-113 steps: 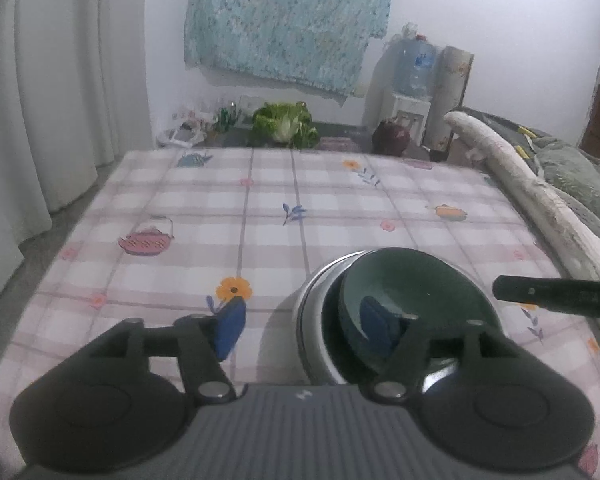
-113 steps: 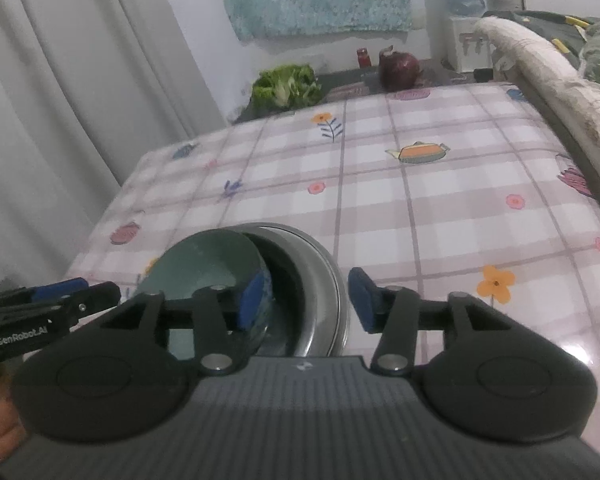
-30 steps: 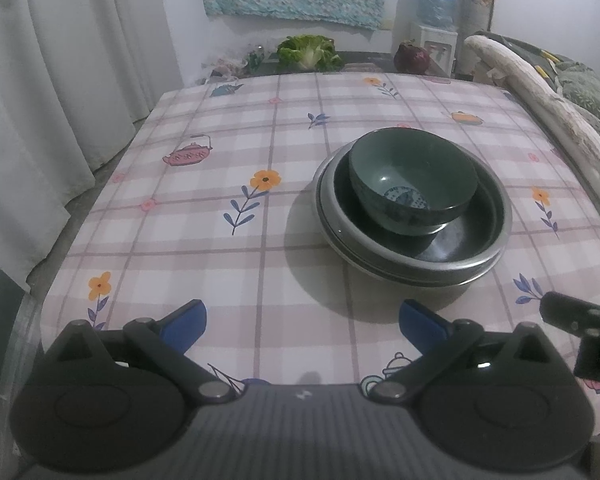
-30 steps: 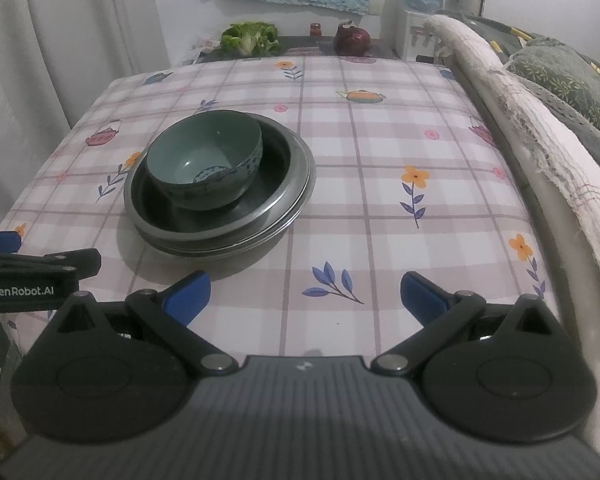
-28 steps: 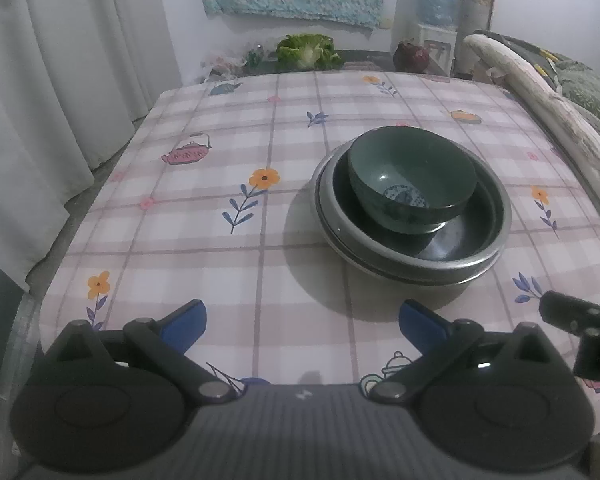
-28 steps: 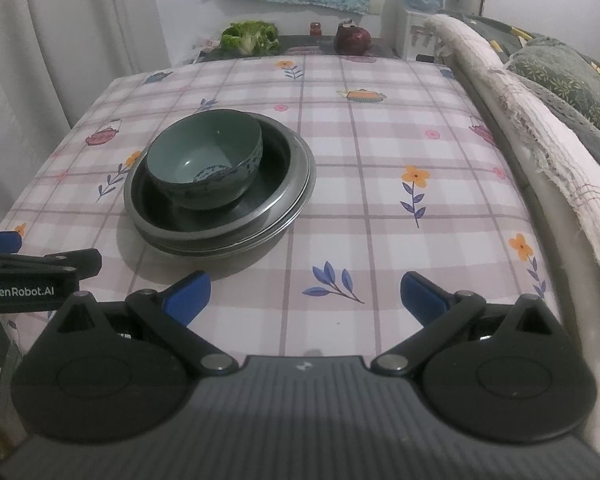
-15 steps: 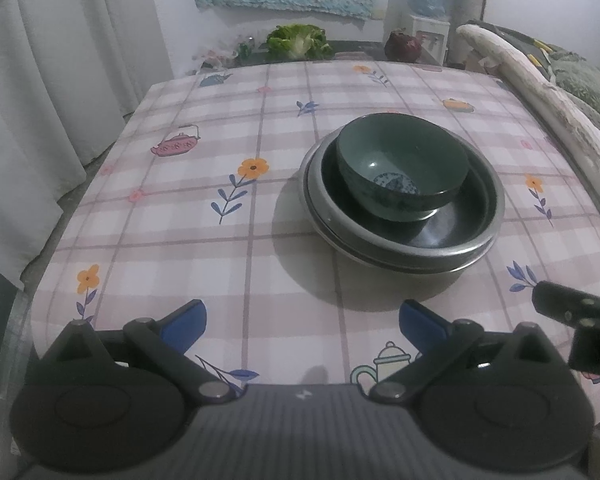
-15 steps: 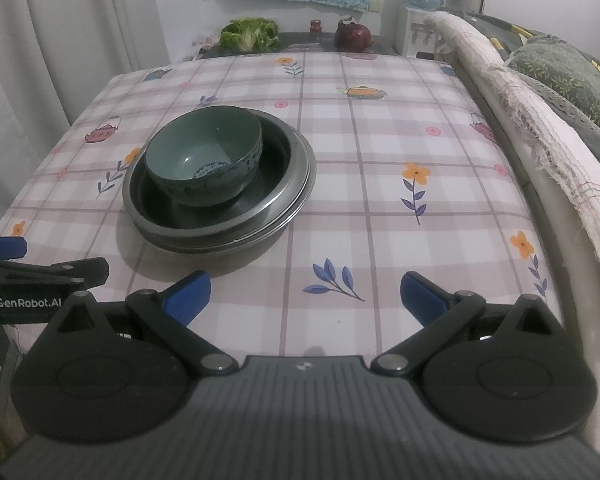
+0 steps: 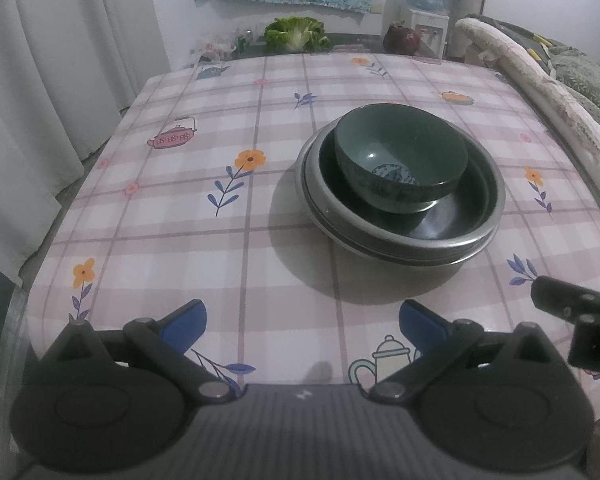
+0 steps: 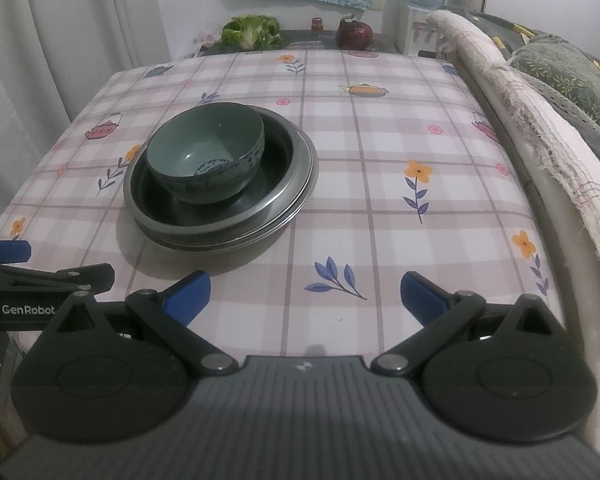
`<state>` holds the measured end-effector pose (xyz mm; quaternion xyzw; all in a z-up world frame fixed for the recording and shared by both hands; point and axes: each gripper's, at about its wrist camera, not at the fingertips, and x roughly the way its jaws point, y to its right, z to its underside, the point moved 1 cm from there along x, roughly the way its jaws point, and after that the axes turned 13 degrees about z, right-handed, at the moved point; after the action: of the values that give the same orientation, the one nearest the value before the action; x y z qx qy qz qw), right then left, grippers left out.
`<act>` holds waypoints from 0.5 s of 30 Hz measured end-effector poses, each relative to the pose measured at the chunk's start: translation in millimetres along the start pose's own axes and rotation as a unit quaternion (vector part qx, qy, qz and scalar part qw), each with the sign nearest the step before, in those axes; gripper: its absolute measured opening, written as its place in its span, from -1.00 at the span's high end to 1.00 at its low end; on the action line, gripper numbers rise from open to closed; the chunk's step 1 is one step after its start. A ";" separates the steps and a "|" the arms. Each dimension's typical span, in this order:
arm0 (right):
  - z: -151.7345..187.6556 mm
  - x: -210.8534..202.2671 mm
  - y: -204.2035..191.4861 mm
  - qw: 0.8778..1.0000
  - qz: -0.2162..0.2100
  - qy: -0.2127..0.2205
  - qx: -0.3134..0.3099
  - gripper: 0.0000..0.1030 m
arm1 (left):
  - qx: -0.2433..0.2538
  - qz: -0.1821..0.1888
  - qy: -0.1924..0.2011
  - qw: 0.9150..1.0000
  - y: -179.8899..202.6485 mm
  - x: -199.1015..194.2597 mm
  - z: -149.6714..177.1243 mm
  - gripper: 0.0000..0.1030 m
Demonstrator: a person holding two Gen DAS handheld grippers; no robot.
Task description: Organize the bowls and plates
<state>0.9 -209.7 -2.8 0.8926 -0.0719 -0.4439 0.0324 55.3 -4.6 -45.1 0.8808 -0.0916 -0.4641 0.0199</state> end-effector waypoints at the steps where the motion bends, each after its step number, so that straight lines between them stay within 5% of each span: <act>1: 0.2 -0.1 -0.2 1.000 0.000 0.000 0.000 -0.98 | 0.000 0.000 -0.001 1.000 -0.1 0.2 0.0 -1.00; 15: 0.0 1.4 0.3 1.000 -0.002 -0.002 0.000 -0.98 | 0.001 -0.001 -0.003 1.000 -1.0 1.5 1.1 -1.00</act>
<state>1.8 -210.2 -3.8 0.8919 -0.0704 -0.4456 0.0319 55.4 -3.9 -47.0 0.8797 -0.0911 -0.4664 0.0182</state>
